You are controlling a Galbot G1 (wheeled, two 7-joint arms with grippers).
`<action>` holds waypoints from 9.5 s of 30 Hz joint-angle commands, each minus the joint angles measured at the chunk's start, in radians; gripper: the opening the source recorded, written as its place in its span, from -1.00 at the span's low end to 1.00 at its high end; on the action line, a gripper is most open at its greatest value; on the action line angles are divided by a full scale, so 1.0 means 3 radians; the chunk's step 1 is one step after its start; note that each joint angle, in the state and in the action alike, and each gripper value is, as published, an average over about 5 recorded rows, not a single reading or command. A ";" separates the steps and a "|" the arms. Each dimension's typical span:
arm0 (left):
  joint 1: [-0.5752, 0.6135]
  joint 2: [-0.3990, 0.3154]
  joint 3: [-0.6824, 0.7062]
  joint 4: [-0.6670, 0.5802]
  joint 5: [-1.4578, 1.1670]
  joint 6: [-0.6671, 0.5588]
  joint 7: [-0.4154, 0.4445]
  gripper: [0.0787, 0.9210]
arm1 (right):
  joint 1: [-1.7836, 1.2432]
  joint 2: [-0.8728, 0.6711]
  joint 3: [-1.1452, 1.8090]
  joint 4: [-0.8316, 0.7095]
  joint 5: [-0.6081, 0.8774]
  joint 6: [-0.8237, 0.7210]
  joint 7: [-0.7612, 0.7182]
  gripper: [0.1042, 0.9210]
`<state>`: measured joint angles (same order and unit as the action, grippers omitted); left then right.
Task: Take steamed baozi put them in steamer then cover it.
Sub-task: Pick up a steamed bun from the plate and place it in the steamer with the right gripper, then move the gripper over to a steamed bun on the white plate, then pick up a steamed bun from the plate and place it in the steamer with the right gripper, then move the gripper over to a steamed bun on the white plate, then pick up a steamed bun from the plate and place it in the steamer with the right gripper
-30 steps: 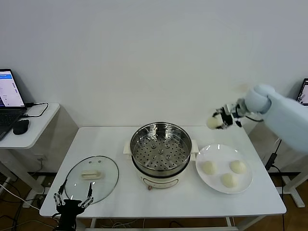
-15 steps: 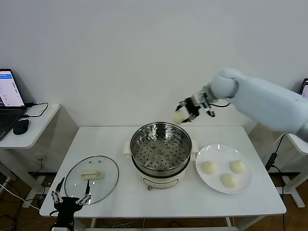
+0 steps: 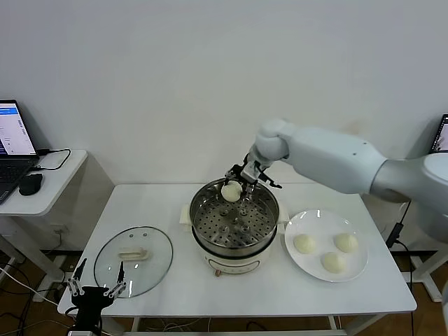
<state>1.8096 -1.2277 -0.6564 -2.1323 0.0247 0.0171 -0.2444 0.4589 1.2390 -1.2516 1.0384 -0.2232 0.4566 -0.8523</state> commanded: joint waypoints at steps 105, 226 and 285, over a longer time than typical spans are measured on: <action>-0.0045 -0.0006 -0.0061 0.0021 -0.0023 0.0029 0.0007 0.77 | -0.1666 -0.1588 0.1444 0.0604 0.0186 -0.2170 -0.0529 0.33; -0.0185 0.0008 0.0012 -0.0047 0.0001 0.0059 0.0012 0.77 | -0.1602 -0.2920 0.1500 0.1663 0.0254 -0.2143 -0.1176 0.76; -0.0162 -0.0046 -0.0016 -0.0044 0.0044 0.0057 0.0017 0.77 | -0.0956 -0.2482 0.1543 0.1306 0.0578 -0.2290 -0.1007 0.18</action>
<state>1.7605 -1.2412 -0.6612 -2.1458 0.0383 0.0337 -0.2398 -0.0548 0.5207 -0.7377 1.4081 -0.1450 -0.2236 -1.1283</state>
